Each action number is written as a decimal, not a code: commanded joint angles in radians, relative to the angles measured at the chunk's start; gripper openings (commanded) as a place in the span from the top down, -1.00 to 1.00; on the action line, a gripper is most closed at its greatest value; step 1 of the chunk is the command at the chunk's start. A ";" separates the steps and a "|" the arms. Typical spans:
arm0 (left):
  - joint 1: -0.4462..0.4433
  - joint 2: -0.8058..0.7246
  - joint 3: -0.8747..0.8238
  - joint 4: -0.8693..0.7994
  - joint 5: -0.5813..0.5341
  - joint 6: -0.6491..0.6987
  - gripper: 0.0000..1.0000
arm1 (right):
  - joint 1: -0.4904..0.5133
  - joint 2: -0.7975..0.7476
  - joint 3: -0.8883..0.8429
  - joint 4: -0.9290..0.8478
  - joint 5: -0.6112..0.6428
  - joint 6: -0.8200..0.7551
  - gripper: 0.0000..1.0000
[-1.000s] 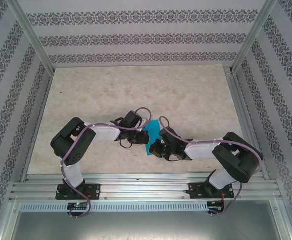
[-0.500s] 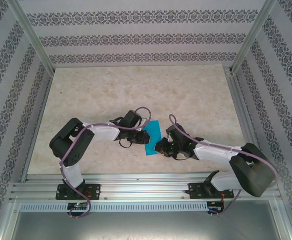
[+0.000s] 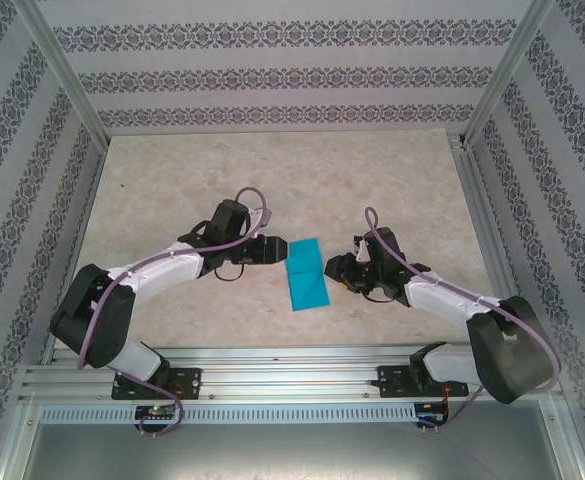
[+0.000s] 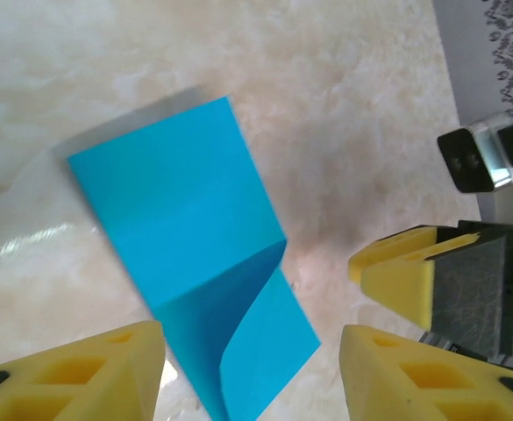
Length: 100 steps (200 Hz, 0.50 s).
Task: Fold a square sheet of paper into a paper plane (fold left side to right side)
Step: Fold the triangle a second time at the center of the table, then turn over the paper at the center of the table.
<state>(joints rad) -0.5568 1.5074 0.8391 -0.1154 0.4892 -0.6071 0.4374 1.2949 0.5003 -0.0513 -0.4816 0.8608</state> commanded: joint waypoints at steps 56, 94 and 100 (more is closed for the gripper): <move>0.017 -0.033 -0.146 0.081 -0.010 -0.076 -0.20 | 0.012 0.189 0.026 0.196 -0.058 -0.010 0.34; 0.017 -0.038 -0.143 0.063 -0.020 -0.064 -0.21 | 0.036 0.246 0.039 0.241 -0.062 0.007 0.41; 0.018 -0.039 -0.141 0.062 -0.021 -0.063 -0.21 | 0.039 0.254 0.042 0.243 -0.058 0.007 0.41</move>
<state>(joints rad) -0.5499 1.4975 0.6983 -0.0898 0.4847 -0.6670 0.4587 1.5215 0.5091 0.1280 -0.5289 0.8658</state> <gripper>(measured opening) 0.606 0.296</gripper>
